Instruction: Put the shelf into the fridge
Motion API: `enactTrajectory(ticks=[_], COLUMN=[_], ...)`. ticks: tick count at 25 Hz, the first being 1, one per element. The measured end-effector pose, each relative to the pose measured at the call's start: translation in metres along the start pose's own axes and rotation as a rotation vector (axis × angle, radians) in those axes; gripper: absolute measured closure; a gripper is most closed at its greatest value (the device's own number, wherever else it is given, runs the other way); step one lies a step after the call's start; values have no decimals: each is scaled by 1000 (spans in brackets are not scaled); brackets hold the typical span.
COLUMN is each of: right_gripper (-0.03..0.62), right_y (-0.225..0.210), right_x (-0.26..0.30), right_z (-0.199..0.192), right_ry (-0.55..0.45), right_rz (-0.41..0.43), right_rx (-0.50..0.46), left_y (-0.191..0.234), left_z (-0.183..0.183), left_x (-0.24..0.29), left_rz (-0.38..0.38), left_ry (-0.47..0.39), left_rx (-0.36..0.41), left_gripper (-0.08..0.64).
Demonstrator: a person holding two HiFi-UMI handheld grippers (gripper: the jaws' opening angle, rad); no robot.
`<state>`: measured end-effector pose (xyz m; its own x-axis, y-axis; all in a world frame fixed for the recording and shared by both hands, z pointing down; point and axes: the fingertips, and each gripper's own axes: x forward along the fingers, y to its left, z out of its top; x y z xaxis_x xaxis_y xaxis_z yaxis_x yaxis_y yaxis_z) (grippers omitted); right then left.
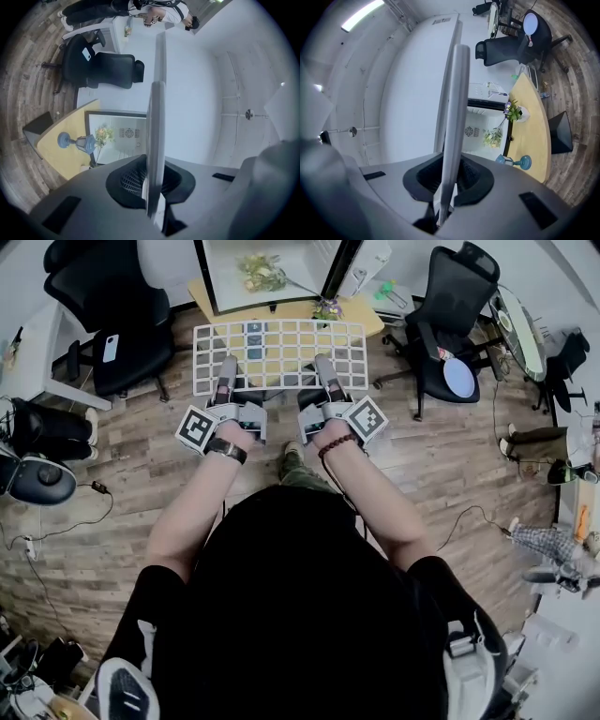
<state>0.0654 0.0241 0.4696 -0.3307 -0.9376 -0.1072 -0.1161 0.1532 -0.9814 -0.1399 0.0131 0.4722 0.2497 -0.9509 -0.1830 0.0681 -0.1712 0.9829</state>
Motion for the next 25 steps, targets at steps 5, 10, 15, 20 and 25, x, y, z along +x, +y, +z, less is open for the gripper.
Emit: enactTrajectory(ticks=[5, 10, 15, 20, 25], right_gripper=[548, 548, 548, 545, 545], right_y=[-7, -14, -20, -33, -44], right_x=[27, 53, 79, 104, 119], right_z=[12, 30, 43, 56, 64], right_ry=[29, 58, 91, 134, 166], right_rz=[2, 1, 9, 7, 12], right_rx=[12, 16, 28, 32, 39], left_y=[6, 11, 18, 27, 35], left_z=[3, 1, 2, 3, 2], left_x=[24, 49, 73, 94, 104], left_rz=[9, 12, 14, 8, 6], left_ry=[-28, -58, -91, -125, -161], left_rx=[7, 19, 26, 37, 41], left_gripper=[523, 523, 523, 523, 523])
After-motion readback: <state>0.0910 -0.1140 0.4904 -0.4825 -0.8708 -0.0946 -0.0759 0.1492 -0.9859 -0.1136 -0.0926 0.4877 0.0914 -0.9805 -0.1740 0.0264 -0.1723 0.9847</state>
